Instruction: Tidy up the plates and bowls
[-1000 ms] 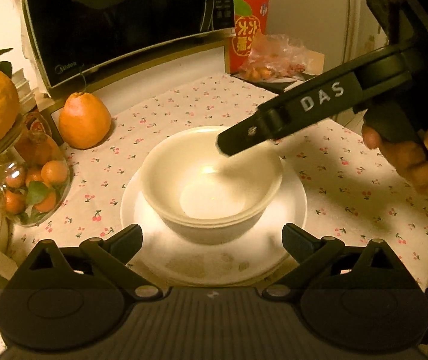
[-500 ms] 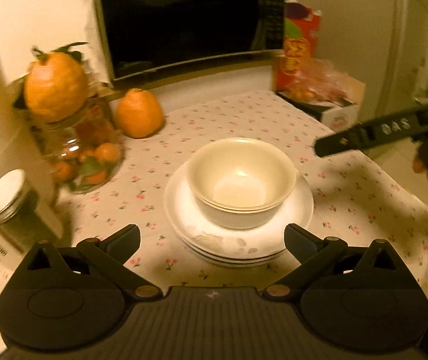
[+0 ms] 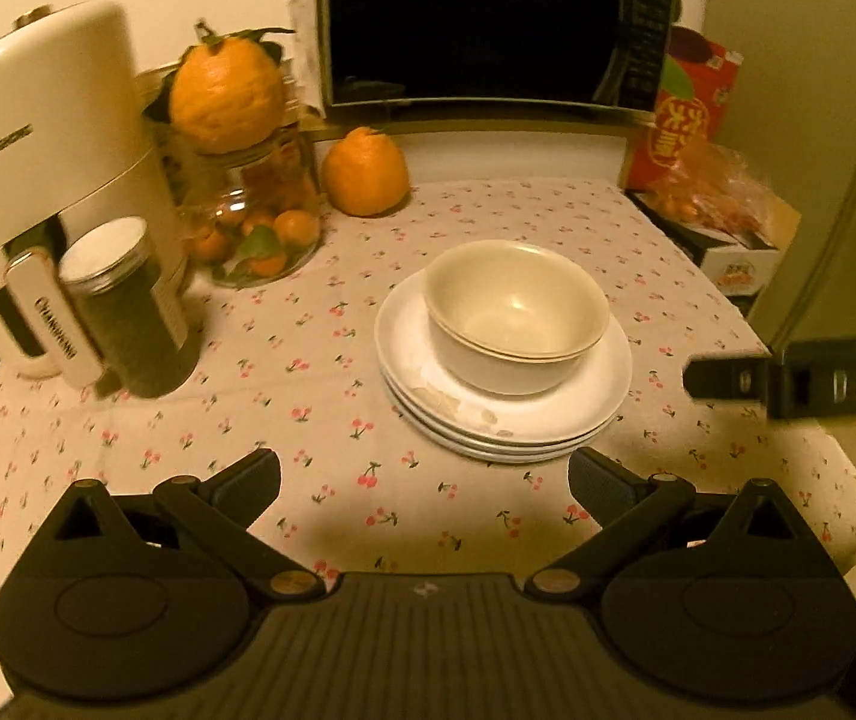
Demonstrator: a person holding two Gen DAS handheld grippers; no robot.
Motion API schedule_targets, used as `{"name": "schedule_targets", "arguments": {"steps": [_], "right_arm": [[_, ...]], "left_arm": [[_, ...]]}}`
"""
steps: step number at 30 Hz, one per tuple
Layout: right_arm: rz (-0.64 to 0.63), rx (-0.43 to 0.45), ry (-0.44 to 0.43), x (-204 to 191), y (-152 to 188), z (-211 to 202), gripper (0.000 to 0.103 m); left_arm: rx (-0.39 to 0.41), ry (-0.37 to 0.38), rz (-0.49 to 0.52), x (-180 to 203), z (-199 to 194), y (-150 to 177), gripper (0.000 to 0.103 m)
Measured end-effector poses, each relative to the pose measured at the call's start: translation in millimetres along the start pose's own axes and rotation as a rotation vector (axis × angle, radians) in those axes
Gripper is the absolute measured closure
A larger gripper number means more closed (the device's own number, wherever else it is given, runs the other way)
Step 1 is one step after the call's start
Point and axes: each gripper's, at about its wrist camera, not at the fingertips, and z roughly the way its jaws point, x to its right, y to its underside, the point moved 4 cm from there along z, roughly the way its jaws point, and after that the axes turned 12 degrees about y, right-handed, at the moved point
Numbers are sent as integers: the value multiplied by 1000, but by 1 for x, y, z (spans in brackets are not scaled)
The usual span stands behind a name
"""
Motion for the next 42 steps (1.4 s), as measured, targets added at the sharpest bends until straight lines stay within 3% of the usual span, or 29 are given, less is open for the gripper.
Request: {"name": "schedule_targets", "arguments": {"steps": [8,19,42], "right_arm": [[-49,23,43,-16,25,-9,1],[-64,23,110,-24,32,1,0],[-60,-13,141,-22,38,8,0]], "left_arm": [[-43,-55,-91,-3,3,14,0],[-63,-140,-174,-9,6,20,0],[-62,-162,-153,-6,5,22,0]]}}
